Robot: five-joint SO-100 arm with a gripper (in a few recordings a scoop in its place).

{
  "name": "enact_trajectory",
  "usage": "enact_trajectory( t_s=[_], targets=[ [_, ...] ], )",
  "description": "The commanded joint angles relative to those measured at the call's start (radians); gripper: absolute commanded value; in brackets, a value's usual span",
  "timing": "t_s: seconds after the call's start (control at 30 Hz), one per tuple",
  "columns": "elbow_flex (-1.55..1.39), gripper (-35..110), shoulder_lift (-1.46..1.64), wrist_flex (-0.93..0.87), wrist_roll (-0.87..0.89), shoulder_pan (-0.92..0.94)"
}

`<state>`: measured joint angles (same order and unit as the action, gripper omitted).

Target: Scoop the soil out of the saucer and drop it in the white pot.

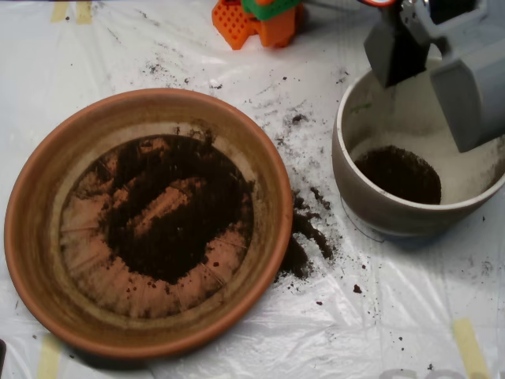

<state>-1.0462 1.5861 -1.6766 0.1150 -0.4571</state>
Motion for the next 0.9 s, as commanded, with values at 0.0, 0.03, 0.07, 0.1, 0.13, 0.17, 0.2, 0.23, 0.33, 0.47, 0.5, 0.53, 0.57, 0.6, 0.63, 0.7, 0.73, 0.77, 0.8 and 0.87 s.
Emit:
enact_trajectory(
  t_s=[0.0, 0.03, 0.07, 0.1, 0.13, 0.17, 0.2, 0.23, 0.33, 0.47, 0.5, 0.53, 0.57, 0.6, 0.63, 0.7, 0.73, 0.77, 0.8, 0.87],
  targets=[
    [0.067, 41, 0.1, -0.011, 0.02, 0.018],
    [0.098, 41, 0.094, -0.023, 0.023, 0.031],
    [0.126, 41, 0.086, -0.034, 0.028, 0.046],
    [0.152, 41, 0.081, -0.04, 0.034, 0.066],
    [0.173, 42, 0.077, -0.044, 0.044, 0.086],
    [0.19, 42, 0.077, -0.044, 0.058, 0.107],
    [0.206, 43, 0.077, -0.044, 0.075, 0.13],
    [0.215, 43, 0.08, -0.044, 0.094, 0.15],
    [0.216, 44, 0.091, -0.038, 0.146, 0.219],
    [0.212, 44, 0.063, -0.031, 0.19, 0.347],
    [0.212, 44, 0.049, -0.031, 0.196, 0.383],
    [0.209, 44, 0.034, -0.031, 0.204, 0.42],
    [0.204, 44, 0.018, -0.028, 0.207, 0.457],
    [0.193, 44, 0.003, -0.02, 0.207, 0.491],
    [0.169, 44, -0.006, -0.005, 0.207, 0.525],
    [0.101, 44, -0.011, 0.038, 0.199, 0.578],
    [0.054, 44, -0.005, 0.066, 0.19, 0.598],
    [0.008, 44, 0.003, 0.092, 0.179, 0.617],
    [-0.051, 44, 0.018, 0.127, 0.169, 0.632],
    [-0.181, 45, 0.055, 0.206, 0.153, 0.658]
  ],
)
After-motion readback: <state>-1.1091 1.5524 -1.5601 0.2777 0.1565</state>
